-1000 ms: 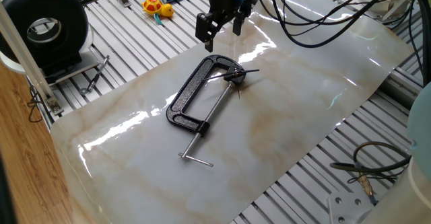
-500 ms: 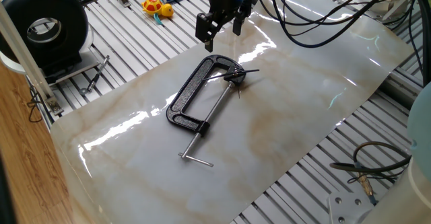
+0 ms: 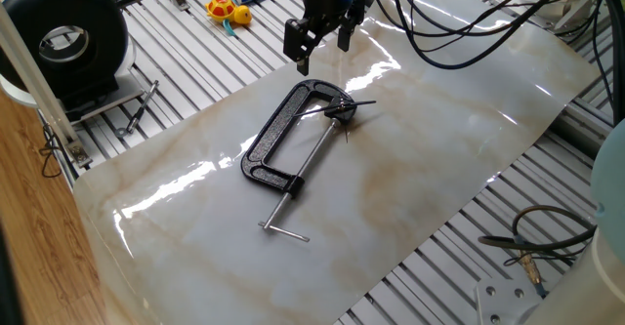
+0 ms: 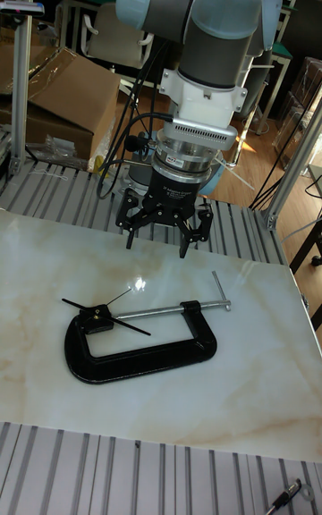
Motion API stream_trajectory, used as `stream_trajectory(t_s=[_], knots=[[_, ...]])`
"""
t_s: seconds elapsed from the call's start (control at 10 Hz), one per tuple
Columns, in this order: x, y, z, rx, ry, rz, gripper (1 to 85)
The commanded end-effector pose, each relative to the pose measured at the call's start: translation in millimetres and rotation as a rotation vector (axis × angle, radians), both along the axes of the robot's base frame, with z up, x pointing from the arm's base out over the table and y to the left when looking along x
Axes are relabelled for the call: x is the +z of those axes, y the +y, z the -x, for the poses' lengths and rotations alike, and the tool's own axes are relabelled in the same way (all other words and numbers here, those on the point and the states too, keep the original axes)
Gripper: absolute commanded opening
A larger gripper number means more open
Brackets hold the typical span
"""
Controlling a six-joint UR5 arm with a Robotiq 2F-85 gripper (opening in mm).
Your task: Turn the hands of a clock
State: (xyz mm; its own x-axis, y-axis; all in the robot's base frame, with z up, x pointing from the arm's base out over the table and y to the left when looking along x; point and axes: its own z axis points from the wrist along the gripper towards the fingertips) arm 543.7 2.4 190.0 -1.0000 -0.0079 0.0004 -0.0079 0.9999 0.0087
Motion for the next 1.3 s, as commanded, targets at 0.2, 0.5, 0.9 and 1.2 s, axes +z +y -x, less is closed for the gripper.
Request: stream_trajectory(t_s=[0.2,0.5,0.9,1.2], knots=[[-1.9,12,-5.8,0.025,-0.026,-0.023,1.3],[-1.8,12,-5.7,0.023,-0.026,-0.023,1.3],[-1.4,9,-6.8,0.046,-0.031,-0.012,1.3],[-7.0,3,-10.5,0.091,-0.064,-0.011,1.3]])
